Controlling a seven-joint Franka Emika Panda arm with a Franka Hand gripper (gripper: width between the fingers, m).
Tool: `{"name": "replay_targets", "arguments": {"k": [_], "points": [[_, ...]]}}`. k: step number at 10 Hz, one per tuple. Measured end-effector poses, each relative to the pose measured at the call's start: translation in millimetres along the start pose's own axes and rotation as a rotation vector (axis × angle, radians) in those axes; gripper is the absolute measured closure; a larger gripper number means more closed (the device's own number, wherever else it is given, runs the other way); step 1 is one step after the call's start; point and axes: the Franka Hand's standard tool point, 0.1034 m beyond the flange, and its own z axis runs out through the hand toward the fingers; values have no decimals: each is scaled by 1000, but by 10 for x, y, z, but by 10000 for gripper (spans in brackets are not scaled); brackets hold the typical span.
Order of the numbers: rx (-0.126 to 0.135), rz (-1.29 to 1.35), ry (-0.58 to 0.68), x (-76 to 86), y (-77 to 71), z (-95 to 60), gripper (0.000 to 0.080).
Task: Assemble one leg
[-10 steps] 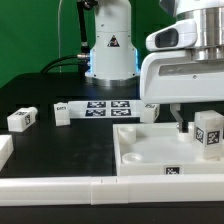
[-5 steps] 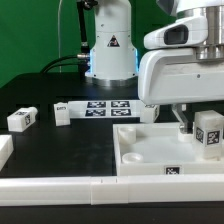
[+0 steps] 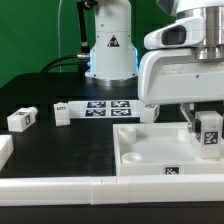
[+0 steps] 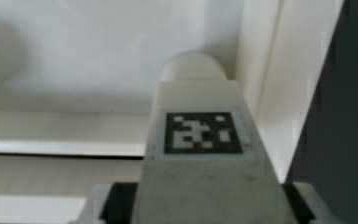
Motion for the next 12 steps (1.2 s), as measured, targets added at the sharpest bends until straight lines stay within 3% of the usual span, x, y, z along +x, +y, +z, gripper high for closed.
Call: {"name": "replay_targets", "arguments": {"k": [8, 10, 12], "points": [[-40, 1049, 29, -34, 21, 3, 508], [-30, 1171, 26, -36, 29, 1, 508], [-29, 1095, 26, -31, 29, -1, 508]]}}
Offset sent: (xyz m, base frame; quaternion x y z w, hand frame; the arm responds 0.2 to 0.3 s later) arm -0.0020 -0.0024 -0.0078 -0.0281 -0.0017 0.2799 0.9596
